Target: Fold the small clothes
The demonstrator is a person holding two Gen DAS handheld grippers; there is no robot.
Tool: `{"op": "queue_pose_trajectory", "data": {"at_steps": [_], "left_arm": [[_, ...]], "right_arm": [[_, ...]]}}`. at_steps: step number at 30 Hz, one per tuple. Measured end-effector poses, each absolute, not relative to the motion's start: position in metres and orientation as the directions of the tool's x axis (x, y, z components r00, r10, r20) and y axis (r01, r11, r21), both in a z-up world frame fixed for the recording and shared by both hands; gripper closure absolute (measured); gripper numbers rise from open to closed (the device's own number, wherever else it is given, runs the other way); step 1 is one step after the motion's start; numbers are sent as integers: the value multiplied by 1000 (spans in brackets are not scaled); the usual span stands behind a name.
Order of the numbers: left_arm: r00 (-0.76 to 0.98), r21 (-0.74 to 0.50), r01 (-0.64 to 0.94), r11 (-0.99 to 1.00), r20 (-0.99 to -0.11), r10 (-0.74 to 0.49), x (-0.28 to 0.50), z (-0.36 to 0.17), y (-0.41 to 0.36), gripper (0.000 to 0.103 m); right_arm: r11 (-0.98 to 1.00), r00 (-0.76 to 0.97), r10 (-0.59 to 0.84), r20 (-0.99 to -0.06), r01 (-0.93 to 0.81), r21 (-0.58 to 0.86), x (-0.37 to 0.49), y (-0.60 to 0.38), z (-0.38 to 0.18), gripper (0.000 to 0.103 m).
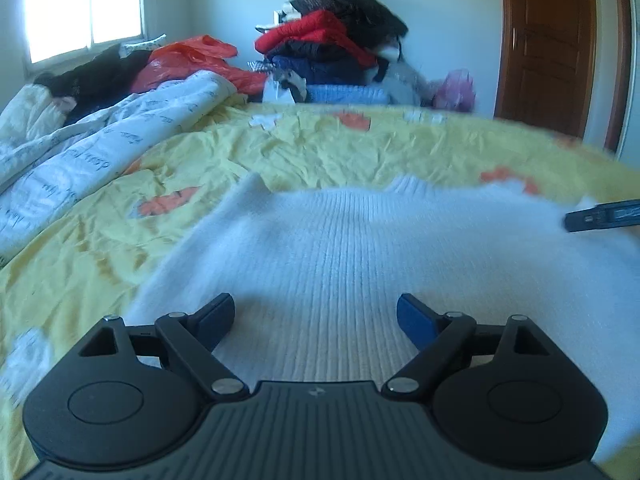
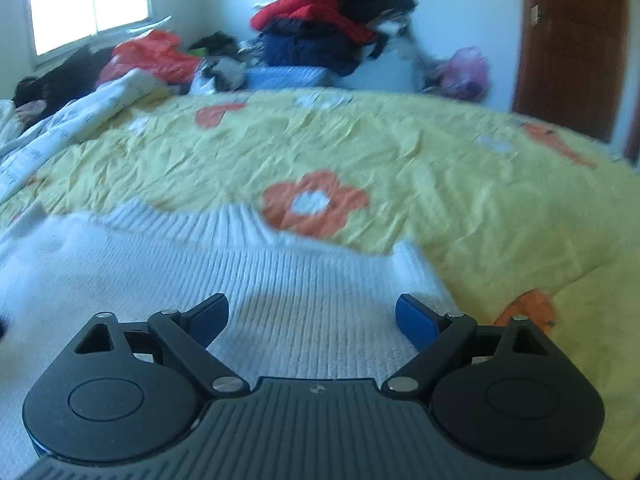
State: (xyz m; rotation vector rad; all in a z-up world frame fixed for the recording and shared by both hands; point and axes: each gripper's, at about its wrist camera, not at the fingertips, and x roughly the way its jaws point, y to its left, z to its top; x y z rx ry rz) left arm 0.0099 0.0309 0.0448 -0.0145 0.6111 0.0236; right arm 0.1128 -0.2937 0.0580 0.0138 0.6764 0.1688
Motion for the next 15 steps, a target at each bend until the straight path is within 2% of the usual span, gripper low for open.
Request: {"op": "queue_pose_trajectory", "data": {"at_steps": [1,3,4,6,10,12,15], "left_arm": [[836,-47,-29,998,-548,-2,-6,51,40,14],[867,-129,-64,990,-498,-9,-36,59,61,14],[870,-181,-110,977,-494,6,-49,60,74,14],[841,-321,-204,925,-541,-2,-64,56,100,14],[791,-568,-363,739,-606,-78,-77,35,141,14],[779,-629,-380,678,-613,-131,-74,27,148,14],[784,-696,-373,613,-590,-193,-65,20,154,14]], "right_arm": [[986,788,167,-592,-135,97,105,-293,65,10],[956,808,280,-519,-183,230,89,-290,80,8],[934,797,338,-500,-216,286,84,-284,84,6],[896,751,431,-500,-293,333,80,-261,88,6],[855,667,505,-548,-474,211,78,-195,88,6],[840,647,496,-579,-527,131,80,-166,83,6],[834,607,472,-640,-542,102,90,-141,63,6]]}}
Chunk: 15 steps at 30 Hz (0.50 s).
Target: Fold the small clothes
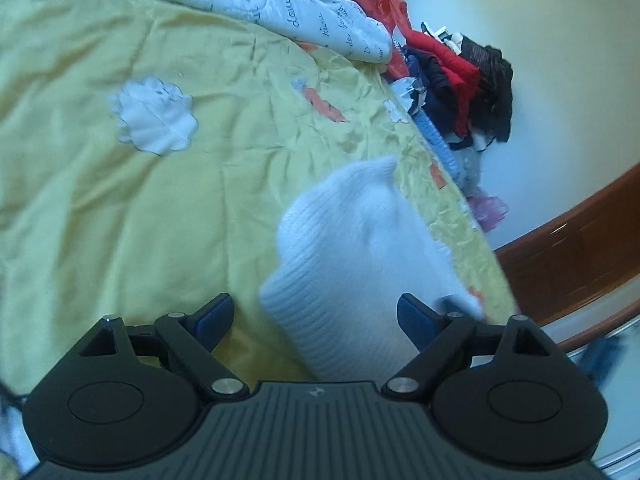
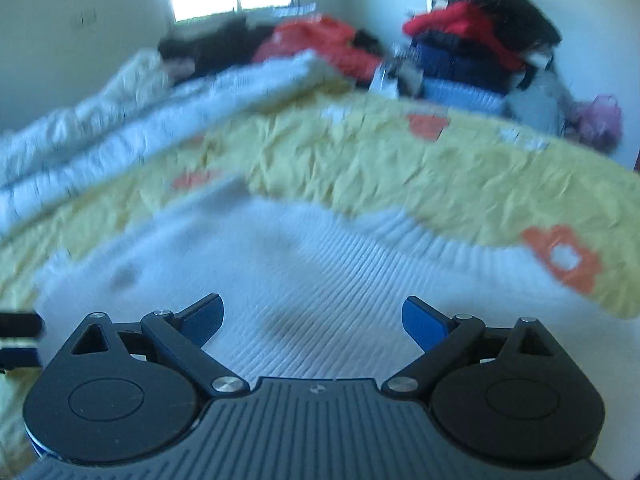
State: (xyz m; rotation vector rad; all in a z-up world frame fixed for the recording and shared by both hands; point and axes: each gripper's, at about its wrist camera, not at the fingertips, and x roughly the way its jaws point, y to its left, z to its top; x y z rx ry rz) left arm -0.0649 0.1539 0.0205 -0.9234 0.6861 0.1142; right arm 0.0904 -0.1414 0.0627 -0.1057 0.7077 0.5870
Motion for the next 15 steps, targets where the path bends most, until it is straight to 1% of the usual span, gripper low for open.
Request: {"op": "queue_pose_trajectory", "data": {"at_steps": [1,4,6,7,8,9,11,12,13,15], "left_arm": [[783,-716,-377,588,-585,-211,-61,18,156,14],[792,-762,-403,508,-568,-225,-50,10,159,14],[793,-761,-431,485,-576,-200,-42,11,157,15],[788,-747,-446,493,-589,-178,-38,13,154,22],[776,-714,-471,518,-615,-141,-32,16,150,34],[746,-647,-512,565,-661,-82,-27,21,144,51],[729,-591,-517,619,-683,-44,-23,24,137,50],[725,-580,-523,625,-688,-31,-23,25,135,53],[722,-571,-529,628,-692,-20,-23,25,135,62],[723,-553,-529,644,-691,1,-24,29,134,73]], "right_arm": [[842,590,453,-668,-529,103,95,-138,53,5],[839,593,482,-645,-524,145,92,-143,47,2],[838,599,488,-635,-524,151,87,-146,46,2],[839,602,489,-632,-523,151,85,-147,46,2],[839,603,489,-630,-522,152,85,-147,47,2],[840,605,489,-629,-520,154,85,-148,46,2],[841,606,490,-626,-518,157,85,-148,47,2],[841,608,491,-624,-517,158,84,-149,47,2],[841,608,492,-623,-516,161,86,-149,47,2],[840,607,502,-616,-513,179,86,-151,47,2]]}}
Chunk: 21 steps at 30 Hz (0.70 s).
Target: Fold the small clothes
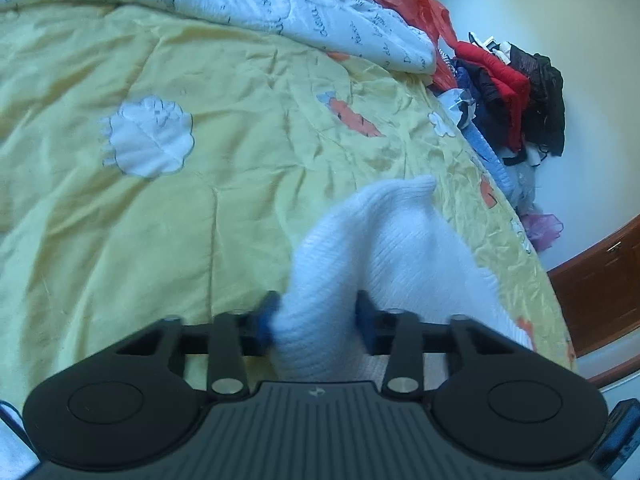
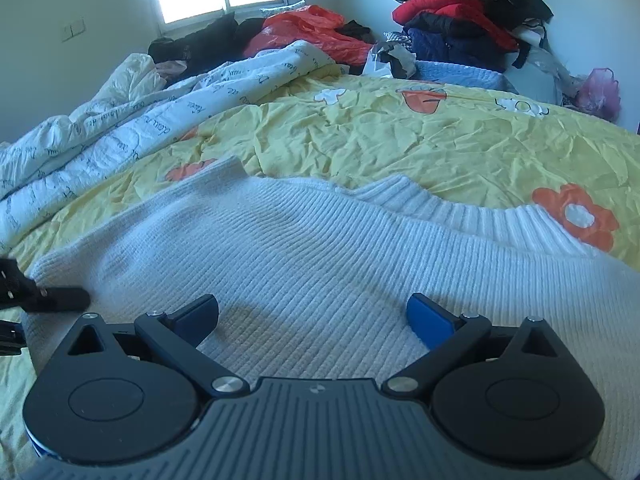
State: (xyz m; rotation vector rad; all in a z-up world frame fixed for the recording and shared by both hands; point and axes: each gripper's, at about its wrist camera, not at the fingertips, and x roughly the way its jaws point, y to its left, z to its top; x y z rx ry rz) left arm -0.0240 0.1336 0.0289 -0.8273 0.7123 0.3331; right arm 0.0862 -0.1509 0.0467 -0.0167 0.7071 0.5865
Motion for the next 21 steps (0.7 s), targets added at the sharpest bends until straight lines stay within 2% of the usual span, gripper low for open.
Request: {"op": "queue_pose_trajectory", "data": {"at_steps": [3,5,6,8,9,12,13,15,21], "left_arm": [[730,-448,-495,745,-679,77,-24,48,115,79],[762,-349,-434,831,-634,132,-28,64,91,80],[794,-285,-381,879,-589,153,-33,73,75,80],[851,-84,-268,960,-488,195,-41,83,34,80],[872,40,-216,976,-441,211,-45,80,10,80],[892,212,-109,971,-410,190,-50,64,-30,80],[895,253,-91,963,-404,191,-51,59,-37,80],[902,326,-77,942,-379,205,-53,50,-48,80],[898,330,-84,940,-384,215,-51,47,-44,80]], "right_arm": [[833,596,526,-606,-506,226,88,-157,47,2],[824,571,553,-606,-481,299,94,-165,53,2],[819,553,568,-609,-448,358,98,-171,58,1],[768,483,640,-598,-386,511,106,-181,72,3],[694,415,718,-558,-365,621,111,-185,79,3],[522,244,852,-463,-315,793,120,-177,86,2],[507,202,862,-465,-308,805,122,-172,86,2],[562,183,827,-532,-320,763,125,-156,89,1],[659,128,730,-672,-392,642,144,-104,94,5]]}}
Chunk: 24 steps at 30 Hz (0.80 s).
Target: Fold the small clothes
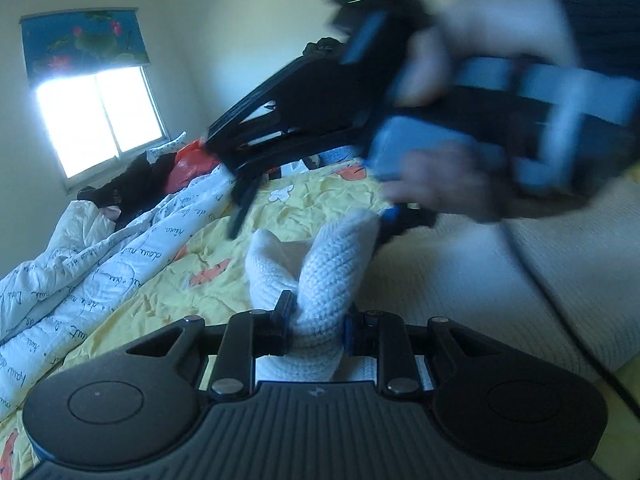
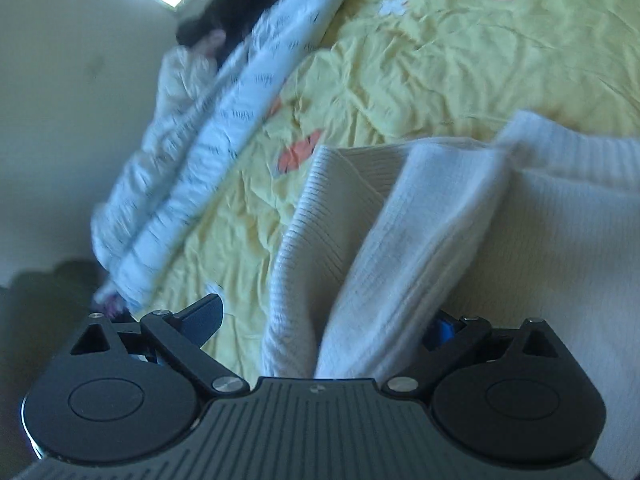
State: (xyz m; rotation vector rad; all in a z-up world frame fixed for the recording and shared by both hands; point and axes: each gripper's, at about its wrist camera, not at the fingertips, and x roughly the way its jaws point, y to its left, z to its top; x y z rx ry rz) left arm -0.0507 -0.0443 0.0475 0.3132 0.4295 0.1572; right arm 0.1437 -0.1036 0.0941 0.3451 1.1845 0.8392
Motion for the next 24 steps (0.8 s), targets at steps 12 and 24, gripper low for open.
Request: {"op": "queue_pose_trajectory", "data": {"at_steps": [12,24], "left_arm": [[878,305,-119,945,-412,243,-46,50,-38,80],[959,287,144,947,-276,-62,-69,103,-146,80]], "right_arm": [[677,172,504,-846,-687,264,133,-21,96,58],[677,323,672,-666,-631,378,128,-227,176,78]]}}
